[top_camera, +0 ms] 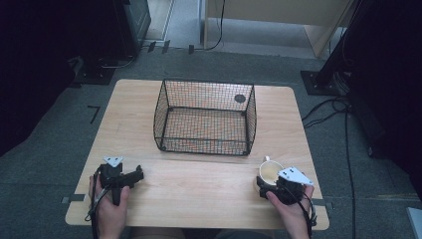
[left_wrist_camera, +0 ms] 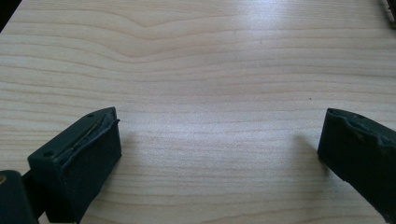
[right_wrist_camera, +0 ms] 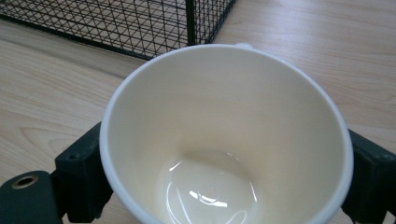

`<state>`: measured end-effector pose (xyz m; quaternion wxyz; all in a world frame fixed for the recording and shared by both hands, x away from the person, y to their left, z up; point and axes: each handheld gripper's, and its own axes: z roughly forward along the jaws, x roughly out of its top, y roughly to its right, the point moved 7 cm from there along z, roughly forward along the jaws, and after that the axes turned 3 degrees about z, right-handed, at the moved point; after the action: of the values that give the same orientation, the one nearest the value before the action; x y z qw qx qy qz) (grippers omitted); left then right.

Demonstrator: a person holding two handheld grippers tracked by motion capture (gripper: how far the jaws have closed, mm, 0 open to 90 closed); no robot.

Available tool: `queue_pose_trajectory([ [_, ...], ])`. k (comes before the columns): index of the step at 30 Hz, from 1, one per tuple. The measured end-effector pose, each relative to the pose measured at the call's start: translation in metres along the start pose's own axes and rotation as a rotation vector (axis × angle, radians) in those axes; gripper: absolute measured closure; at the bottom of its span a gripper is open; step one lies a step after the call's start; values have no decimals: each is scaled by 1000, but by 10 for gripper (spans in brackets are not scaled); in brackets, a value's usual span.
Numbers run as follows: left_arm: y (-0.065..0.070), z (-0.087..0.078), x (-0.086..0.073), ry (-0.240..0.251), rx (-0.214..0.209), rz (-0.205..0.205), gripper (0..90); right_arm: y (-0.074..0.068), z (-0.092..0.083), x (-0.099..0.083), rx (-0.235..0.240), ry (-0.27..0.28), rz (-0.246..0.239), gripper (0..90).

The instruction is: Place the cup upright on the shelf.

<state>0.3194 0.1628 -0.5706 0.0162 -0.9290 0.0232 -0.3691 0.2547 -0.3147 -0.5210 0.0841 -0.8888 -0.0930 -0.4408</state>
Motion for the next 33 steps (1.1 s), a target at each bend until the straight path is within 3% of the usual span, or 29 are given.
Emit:
queue_pose_trajectory([
  [23,0,0,0,0,0,0,0,-34,-1,14,79,13,-54,91],
  [33,0,0,0,0,0,0,0,-61,-1,26,148,24,-92,91],
])
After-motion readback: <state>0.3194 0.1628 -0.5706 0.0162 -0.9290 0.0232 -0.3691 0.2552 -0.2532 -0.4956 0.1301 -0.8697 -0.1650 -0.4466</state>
